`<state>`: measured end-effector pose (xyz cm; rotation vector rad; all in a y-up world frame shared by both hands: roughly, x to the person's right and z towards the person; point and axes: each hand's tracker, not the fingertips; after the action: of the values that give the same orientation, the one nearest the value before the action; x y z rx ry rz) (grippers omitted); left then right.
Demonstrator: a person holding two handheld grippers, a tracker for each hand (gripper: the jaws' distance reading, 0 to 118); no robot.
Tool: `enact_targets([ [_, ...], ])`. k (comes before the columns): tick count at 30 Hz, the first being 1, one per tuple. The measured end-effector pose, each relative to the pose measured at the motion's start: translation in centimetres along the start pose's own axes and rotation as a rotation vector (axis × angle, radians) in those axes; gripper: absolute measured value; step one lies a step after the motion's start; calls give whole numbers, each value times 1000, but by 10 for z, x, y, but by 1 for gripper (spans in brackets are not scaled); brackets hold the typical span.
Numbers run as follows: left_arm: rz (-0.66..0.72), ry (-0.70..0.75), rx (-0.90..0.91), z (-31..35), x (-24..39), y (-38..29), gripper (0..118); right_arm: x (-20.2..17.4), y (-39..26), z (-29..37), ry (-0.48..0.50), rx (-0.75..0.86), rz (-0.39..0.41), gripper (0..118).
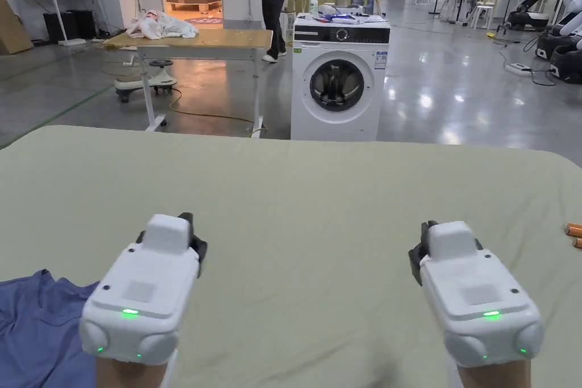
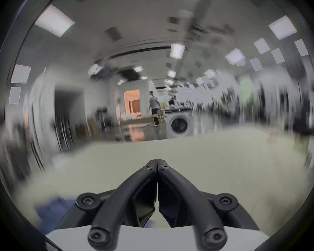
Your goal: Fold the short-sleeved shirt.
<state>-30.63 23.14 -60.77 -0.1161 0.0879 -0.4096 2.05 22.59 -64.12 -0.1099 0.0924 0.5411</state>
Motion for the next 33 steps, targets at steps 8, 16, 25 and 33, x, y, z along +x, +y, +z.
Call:
enact_targets([
  [8,-607,95,-42,-4,24,-16,0,-25,-7,12,-76,62,622,4],
  [16,28,41,-66,1,-6,-3,0,-2,9,9,-26,-2,92,4],
  [25,660,17,-11,-6,-33,-25,0,-4,-14,-3,-13,-48,-552,4],
  [33,538,27,-9,2,-28,-18,0,-3,-11,3,-80,-26,-531,4],
])
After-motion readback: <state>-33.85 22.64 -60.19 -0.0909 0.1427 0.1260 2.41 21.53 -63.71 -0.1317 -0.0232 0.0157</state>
